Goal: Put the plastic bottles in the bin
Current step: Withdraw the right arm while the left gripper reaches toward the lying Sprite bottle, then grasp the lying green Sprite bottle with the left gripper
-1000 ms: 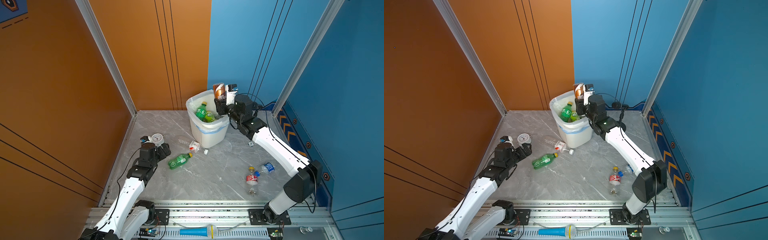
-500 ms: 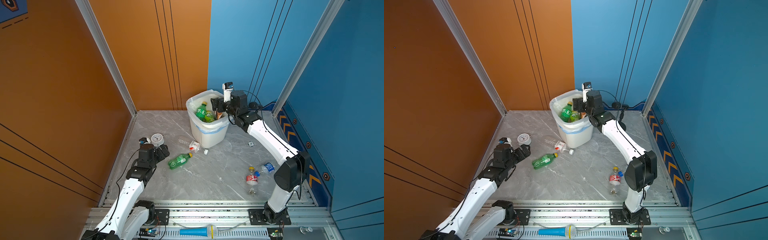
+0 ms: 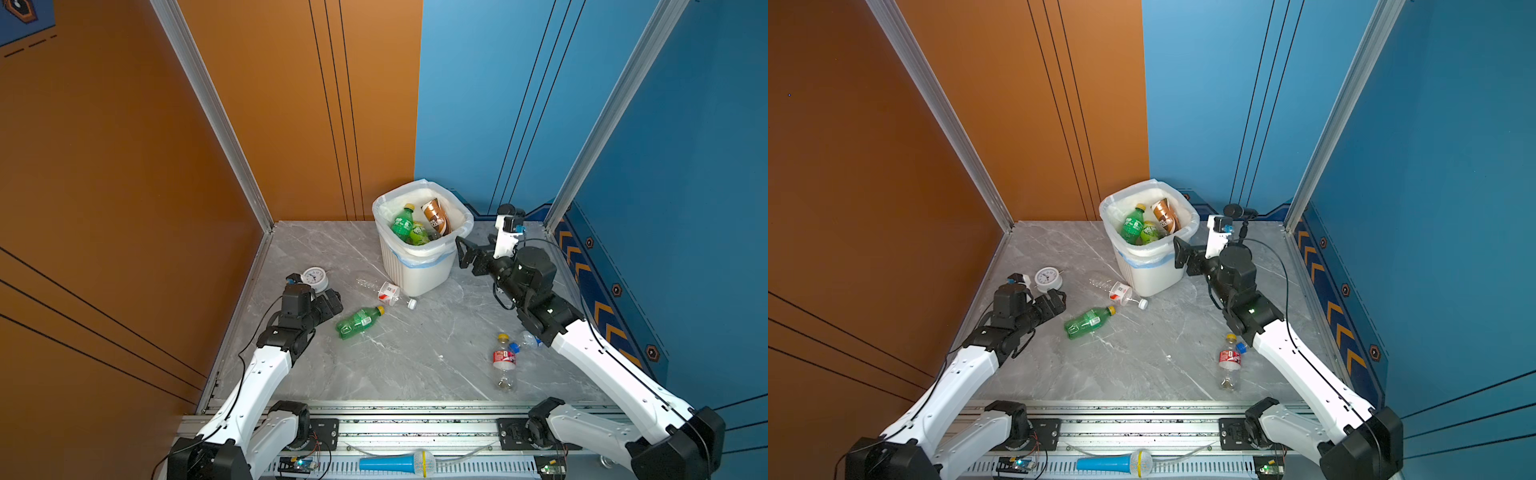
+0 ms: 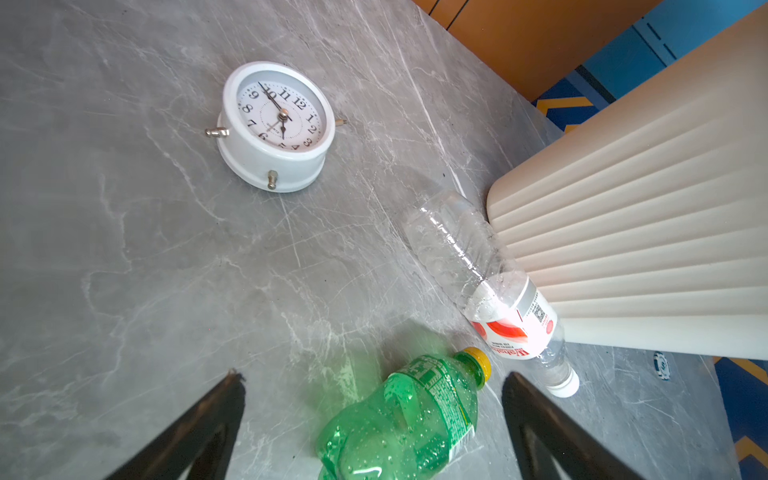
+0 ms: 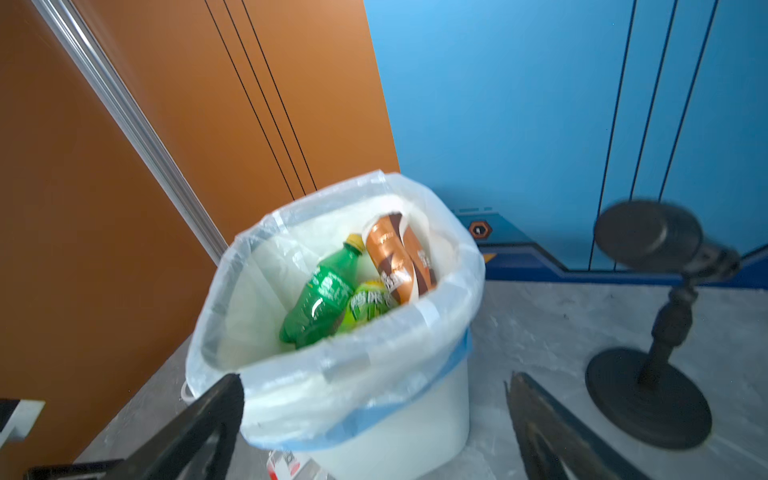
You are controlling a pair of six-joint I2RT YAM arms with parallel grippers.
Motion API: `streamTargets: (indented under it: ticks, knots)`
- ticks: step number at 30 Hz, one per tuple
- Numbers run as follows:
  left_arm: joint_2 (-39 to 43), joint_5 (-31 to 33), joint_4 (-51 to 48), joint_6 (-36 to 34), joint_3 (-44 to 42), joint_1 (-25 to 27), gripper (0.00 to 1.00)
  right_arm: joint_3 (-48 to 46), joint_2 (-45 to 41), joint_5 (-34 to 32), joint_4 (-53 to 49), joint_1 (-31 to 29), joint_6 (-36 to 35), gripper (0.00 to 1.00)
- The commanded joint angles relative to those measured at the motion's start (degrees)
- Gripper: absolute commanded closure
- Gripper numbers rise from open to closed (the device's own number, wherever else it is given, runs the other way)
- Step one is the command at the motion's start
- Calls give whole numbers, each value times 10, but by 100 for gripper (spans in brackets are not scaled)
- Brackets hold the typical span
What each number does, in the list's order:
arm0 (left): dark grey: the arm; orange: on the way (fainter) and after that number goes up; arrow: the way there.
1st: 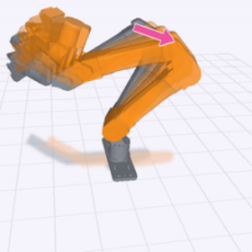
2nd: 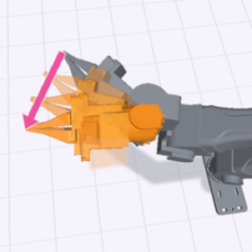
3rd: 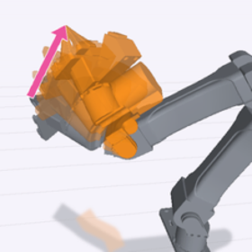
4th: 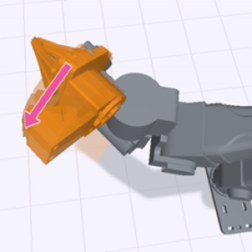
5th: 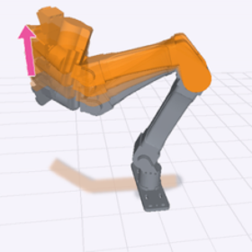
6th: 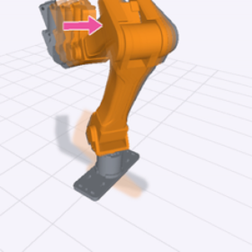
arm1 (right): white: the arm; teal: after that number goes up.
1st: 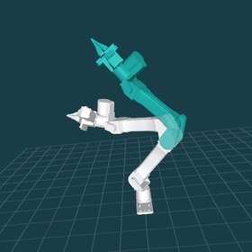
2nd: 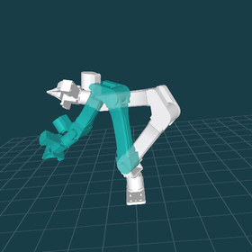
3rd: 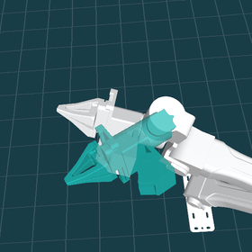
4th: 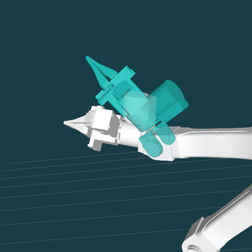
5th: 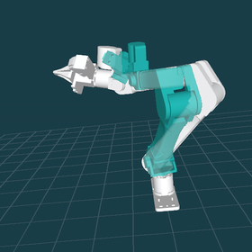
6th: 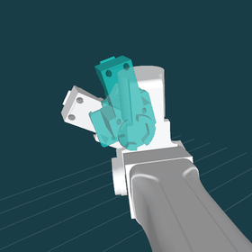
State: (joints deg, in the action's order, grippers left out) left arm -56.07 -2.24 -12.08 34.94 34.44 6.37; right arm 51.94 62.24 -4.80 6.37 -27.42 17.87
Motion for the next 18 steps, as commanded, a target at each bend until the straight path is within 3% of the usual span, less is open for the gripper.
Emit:
streamTargets:
  ticks: [1,9,18]
  knots:
    - [-14,-36,-10,-19,22,2,2,-39,-1,-16,-15,4,41,0]
    - [-66,-45,-58,-71,51,42,2,-21,13,-3,-16,9,28,0]
    - [-163,92,-153,-194,133,159,2,-10,32,15,-4,11,19,0]
